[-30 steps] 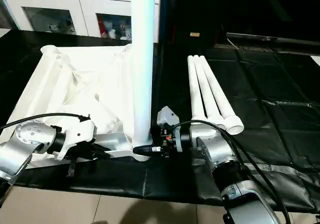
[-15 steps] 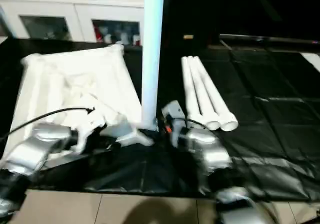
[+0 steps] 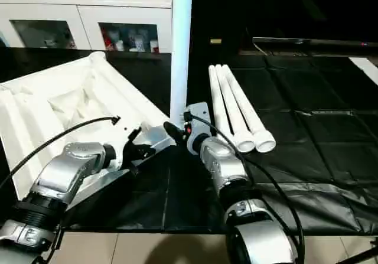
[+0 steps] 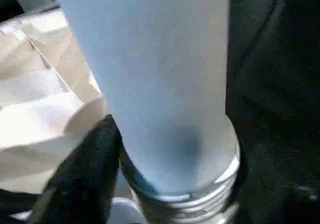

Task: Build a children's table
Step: Rotate leg to tighten

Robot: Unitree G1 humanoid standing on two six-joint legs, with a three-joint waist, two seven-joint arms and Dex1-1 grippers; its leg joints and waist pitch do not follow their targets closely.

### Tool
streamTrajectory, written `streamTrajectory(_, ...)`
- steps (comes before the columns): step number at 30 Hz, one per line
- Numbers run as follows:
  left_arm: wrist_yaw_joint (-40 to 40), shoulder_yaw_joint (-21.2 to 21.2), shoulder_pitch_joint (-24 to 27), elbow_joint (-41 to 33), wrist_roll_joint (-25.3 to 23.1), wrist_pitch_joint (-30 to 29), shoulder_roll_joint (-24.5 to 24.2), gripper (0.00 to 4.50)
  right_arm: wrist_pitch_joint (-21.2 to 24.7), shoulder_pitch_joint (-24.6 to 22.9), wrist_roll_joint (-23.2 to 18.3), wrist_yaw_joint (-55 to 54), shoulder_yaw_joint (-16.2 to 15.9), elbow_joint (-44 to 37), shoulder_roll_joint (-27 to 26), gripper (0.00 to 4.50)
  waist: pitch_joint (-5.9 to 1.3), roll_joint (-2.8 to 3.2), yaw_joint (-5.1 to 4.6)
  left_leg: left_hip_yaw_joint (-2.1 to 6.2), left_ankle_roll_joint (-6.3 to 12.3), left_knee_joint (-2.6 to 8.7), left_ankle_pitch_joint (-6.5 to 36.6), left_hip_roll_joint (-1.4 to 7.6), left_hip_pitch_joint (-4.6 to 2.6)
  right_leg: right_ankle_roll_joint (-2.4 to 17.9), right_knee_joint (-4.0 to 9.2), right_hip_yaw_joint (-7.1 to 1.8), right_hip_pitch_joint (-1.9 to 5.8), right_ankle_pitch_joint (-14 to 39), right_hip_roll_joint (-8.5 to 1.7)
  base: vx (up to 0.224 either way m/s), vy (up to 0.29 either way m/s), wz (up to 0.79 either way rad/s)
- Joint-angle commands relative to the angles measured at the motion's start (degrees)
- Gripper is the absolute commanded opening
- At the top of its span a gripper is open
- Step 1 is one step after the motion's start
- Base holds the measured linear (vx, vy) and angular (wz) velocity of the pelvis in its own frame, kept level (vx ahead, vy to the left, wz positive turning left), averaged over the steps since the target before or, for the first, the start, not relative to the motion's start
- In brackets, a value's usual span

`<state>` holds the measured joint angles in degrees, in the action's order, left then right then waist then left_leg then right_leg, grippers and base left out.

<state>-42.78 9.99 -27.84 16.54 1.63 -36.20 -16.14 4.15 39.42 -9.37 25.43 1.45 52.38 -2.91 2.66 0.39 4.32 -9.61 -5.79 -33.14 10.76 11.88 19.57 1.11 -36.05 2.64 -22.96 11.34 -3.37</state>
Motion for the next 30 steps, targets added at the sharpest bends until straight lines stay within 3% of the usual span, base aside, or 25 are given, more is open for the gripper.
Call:
streamTrajectory(1, 2.4, -0.4, -1.9, -2.3, 0.0, 2.2, 0.8, 0.0, 2.5, -1.2, -0.1, 3.4, -3.0, 4.9, -4.5, 3.6, -2.89, -0.09, 0.06, 0.22, 0.53, 4.03, 14.0, 0.65, 0.52, 8.8, 5.63, -2.33, 2.45, 19.1, -4.01, 0.0, 0.0, 0.0)
streamTrajectory(5, 1.9, -0.1, -0.9, -2.3, -0.2, 3.0, -0.6, 0.0, 0.0, -1.4, 1.2, 4.7, -3.8, 5.0, -3.7, 4.0, -2.75, 0.11, -0.54, 0.32, 0.35, 4.11, 15.1, 0.64, 0.57, 8.9, 5.78, -2.31, 2.35, 19.9, -4.02, 0.0, 0.0, 0.0)
streamTrajectory(10, 0.2, 0.2, -0.2, -1.9, -0.8, 4.8, -2.9, 0.0, -1.2, -3.2, 1.2, 9.0, -4.5, 2.3, -1.5, 4.45, -2.8, -0.23, -0.73, 0.2, 0.91, 4.07, 14.6, 0.71, 0.58, 9.0, 5.76, -2.4, 2.28, 19.2, -3.9, 0.0, 0.0, 0.0)
streamTrajectory(16, -4.4, 1.0, 0.8, -1.8, -0.9, 7.8, -6.6, 0.0, -2.1, -5.9, 0.9, 17.0, -5.0, -2.9, 3.7, 4.48, -3.15, -0.22, -0.67, 0.11, 2.32, 3.72, 10.5, 0.72, 1.08, 10.6, 5.08, -2.34, 2.74, 12.3, -3.85, 0.0, 0.0, 0.0)
streamTrajectory(21, -8.7, 2.3, 1.6, -1.4, -1.0, 11.0, -9.2, 0.0, -1.4, -6.4, 0.5, 23.9, -6.0, -5.6, 7.7, 4.48, -3.35, -0.14, -0.38, 0.04, 3.03, 3.58, 8.7, 0.96, 0.86, 12.4, 4.63, -2.26, 2.78, 7.7, -3.81, 0.0, 0.0, 0.0)
streamTrajectory(24, -12.2, 3.4, 2.4, -1.5, -0.9, 13.2, -11.6, 0.0, -2.2, -6.2, 0.4, 29.0, -6.7, -7.6, 10.8, 4.48, -3.49, -0.09, -0.28, -0.12, 4.05, 3.34, 6.8, 0.93, 0.88, 14.1, 4.08, -2.21, 2.97, 2.1, -3.73, 0.0, 0.0, 0.0)
streamTrajectory(27, -16.4, 4.9, 3.3, -2.3, -0.9, 14.9, -14.5, 0.0, -2.4, -5.6, 0.8, 34.6, -8.1, -9.0, 14.0, 4.48, -3.52, -0.13, -0.08, -0.09, 4.32, 3.32, 7.1, 1.0, 0.85, 14.8, 3.97, -2.1, 3.14, 1.5, -3.83, 0.0, 0.0, 0.0)
streamTrajectory(28, -18.8, 5.9, 3.8, -2.7, -0.7, 16.2, -16.1, 0.0, -2.6, -5.2, 1.3, 38.0, -9.2, -9.7, 15.6, 4.48, -3.42, -0.38, 0.07, -0.22, 4.56, 3.29, 6.8, 1.06, 0.85, 14.9, 3.94, -2.06, 3.09, 1.4, -3.7, 0.0, 0.0, 0.0)
streamTrajectory(30, -20.1, 6.4, 3.9, -2.8, -0.6, 16.9, -16.8, 0.0, -2.9, -4.9, 1.8, 39.4, -9.8, -9.7, 16.4, 4.48, -3.37, -0.23, 0.51, -0.28, 4.55, 3.24, 7.1, 1.11, 0.75, 14.7, 3.98, -2.06, 3.01, 2.4, -3.77, 0.0, 0.0, 0.0)
